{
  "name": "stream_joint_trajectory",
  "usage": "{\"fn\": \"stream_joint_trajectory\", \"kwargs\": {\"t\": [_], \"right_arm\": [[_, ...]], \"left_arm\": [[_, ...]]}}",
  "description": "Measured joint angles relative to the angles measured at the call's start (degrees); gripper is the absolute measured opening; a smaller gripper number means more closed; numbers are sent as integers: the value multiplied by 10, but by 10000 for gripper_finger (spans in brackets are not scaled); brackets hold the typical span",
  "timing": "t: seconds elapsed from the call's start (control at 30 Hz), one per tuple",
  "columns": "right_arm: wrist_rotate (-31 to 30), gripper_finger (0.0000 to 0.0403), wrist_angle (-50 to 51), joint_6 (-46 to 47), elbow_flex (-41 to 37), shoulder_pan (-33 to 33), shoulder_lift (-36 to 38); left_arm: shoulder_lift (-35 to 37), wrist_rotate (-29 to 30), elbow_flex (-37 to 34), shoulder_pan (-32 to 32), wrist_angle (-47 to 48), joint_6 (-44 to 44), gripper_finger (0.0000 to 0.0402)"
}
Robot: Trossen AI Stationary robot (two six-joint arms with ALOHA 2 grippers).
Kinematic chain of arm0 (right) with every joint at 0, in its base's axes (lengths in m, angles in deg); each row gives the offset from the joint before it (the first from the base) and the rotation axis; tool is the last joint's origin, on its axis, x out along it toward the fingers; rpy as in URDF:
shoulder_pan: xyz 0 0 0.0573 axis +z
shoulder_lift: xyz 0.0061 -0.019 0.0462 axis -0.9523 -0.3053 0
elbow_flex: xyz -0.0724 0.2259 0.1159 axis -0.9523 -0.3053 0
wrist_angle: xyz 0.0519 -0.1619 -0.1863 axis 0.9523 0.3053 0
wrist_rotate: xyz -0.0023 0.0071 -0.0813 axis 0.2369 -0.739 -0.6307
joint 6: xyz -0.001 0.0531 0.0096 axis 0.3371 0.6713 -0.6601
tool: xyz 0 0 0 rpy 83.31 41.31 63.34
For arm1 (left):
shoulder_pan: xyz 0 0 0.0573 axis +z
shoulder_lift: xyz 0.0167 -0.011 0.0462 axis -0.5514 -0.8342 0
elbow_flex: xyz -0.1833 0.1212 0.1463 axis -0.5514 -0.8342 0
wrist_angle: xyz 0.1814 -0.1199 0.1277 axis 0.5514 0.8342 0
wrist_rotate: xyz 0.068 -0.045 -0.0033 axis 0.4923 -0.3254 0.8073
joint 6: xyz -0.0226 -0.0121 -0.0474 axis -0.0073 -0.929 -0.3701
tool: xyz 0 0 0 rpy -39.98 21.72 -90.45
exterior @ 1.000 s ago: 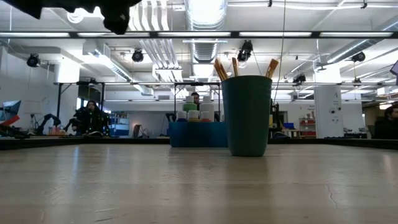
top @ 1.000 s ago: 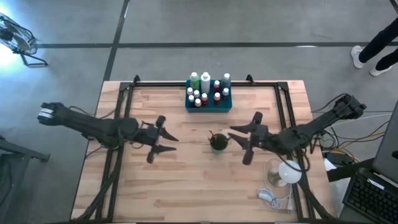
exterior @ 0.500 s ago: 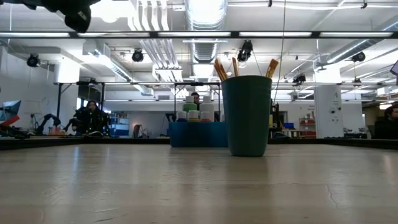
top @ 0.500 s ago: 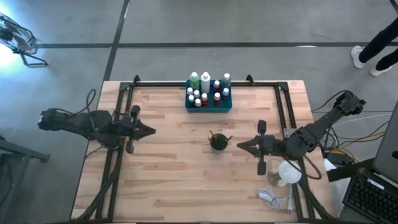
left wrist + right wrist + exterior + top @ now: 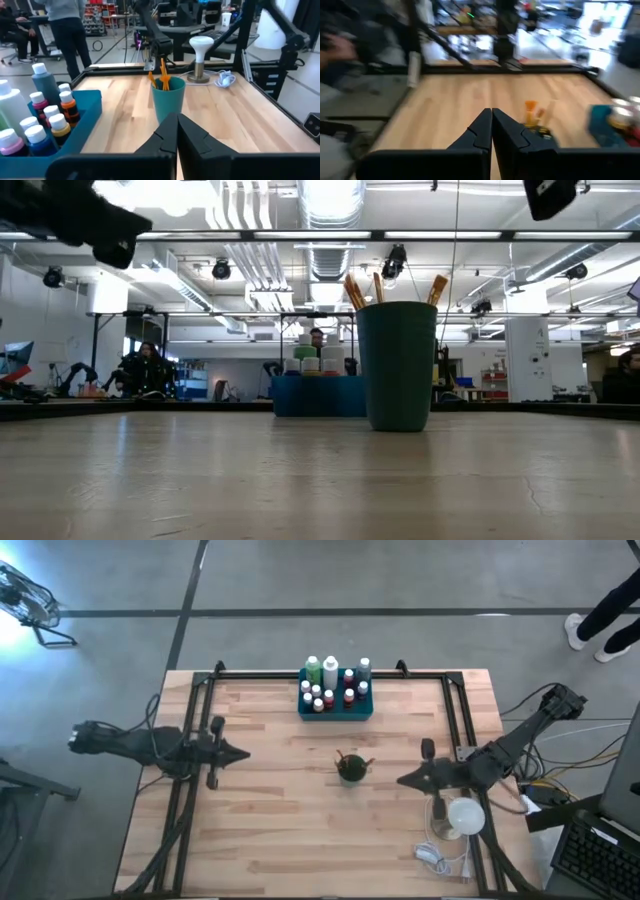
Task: Pick & Place Paint Supplies
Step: Return to Home Position
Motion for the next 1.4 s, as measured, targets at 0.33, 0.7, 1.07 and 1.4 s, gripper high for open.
{"fn": "stream_joint_trajectory", "kwargs": {"t": [0.33, 0.7, 1.07, 1.4], "right_arm": [[-25, 8, -3, 27, -120, 0, 179], [-26, 8, -1, 26, -194, 0, 219], [-26, 8, -2, 26, -256, 0, 219], [-25, 9, -6, 26, -284, 0, 220]], "left_arm": [[52, 3, -65, 0, -5, -20, 19], [51, 6, -116, 0, -2, -15, 23], [39, 2, -137, 0, -5, -14, 23], [36, 3, -139, 0, -9, -14, 24]]}}
